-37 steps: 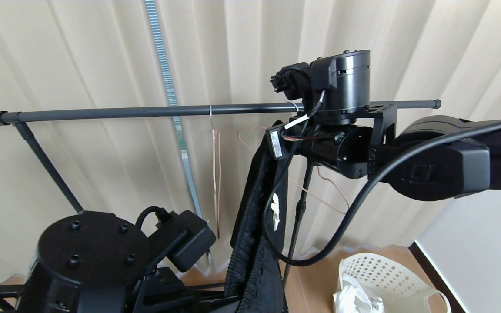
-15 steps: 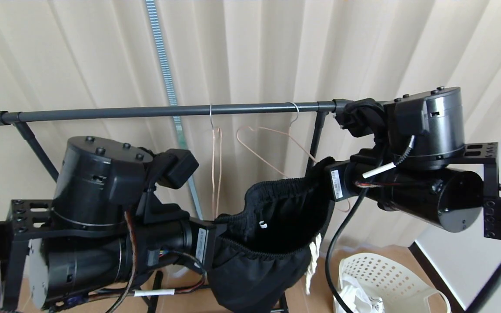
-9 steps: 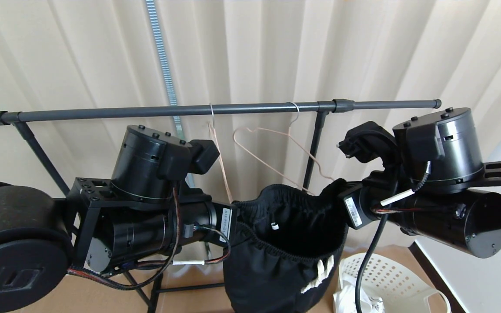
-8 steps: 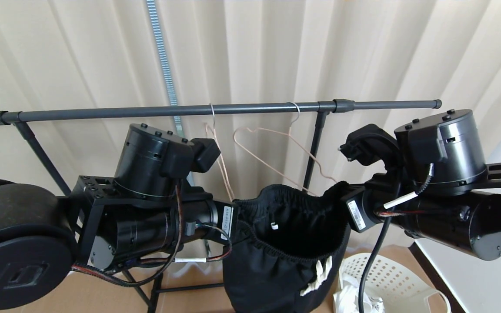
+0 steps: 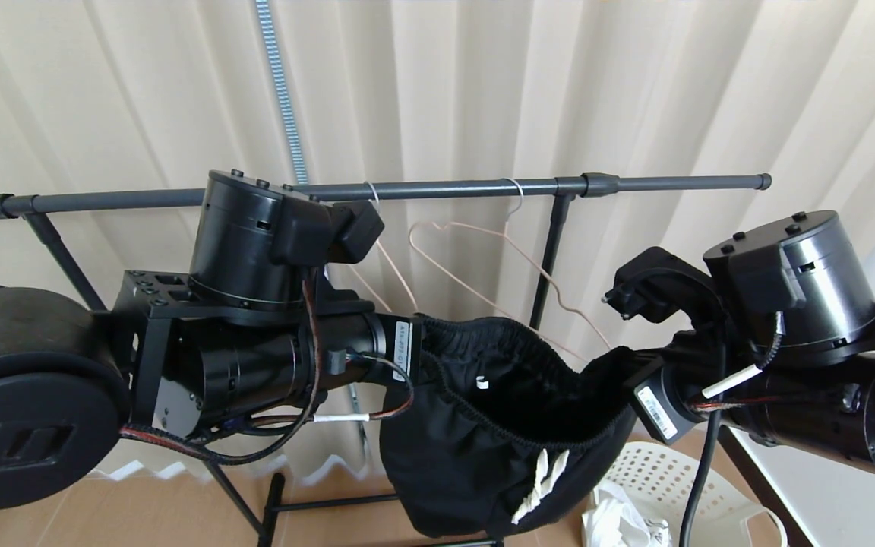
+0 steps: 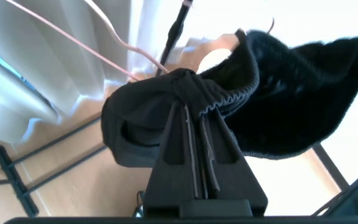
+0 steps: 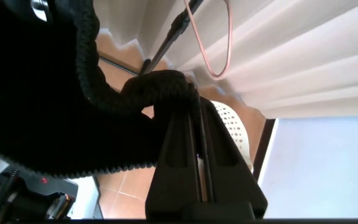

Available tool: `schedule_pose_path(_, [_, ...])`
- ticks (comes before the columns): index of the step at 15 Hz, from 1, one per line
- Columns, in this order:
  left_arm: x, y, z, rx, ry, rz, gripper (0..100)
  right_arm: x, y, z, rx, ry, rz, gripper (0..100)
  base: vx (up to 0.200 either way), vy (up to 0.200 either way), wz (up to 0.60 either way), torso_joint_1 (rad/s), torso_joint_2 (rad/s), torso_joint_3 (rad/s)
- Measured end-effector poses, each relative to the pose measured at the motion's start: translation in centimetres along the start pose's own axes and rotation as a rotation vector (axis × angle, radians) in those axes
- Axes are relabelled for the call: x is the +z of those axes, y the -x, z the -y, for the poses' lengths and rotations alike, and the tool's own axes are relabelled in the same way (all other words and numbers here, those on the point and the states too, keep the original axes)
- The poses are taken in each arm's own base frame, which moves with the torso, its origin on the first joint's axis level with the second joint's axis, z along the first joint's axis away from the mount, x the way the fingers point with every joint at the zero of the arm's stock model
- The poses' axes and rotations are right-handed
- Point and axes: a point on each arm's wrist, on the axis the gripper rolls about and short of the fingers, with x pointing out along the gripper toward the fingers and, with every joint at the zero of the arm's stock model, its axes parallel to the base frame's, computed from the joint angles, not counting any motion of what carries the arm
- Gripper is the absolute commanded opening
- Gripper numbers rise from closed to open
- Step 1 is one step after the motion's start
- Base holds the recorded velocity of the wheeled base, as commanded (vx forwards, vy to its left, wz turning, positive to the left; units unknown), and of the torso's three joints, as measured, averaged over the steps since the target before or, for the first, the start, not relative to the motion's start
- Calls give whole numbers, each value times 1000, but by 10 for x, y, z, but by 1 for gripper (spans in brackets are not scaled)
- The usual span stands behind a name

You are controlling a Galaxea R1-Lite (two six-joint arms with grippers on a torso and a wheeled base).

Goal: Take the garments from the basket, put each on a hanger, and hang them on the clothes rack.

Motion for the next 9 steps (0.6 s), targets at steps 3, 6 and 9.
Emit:
schedule_pose_path(3, [4,4,1,-5,1,16,0,-2,0,0,0,8,-5,0,0,0,0,0,0,0])
schedule_pose_path(6, [7,8,1,-9,1,31,0,-4,-1,0,0,18,-12,0,0,0,0,0,0,0])
schedule_pose_path(9, [13,14,2,-16,-14,58,0,-9,-2,-2,2,62,-28,100,0,0,0,0,0,0])
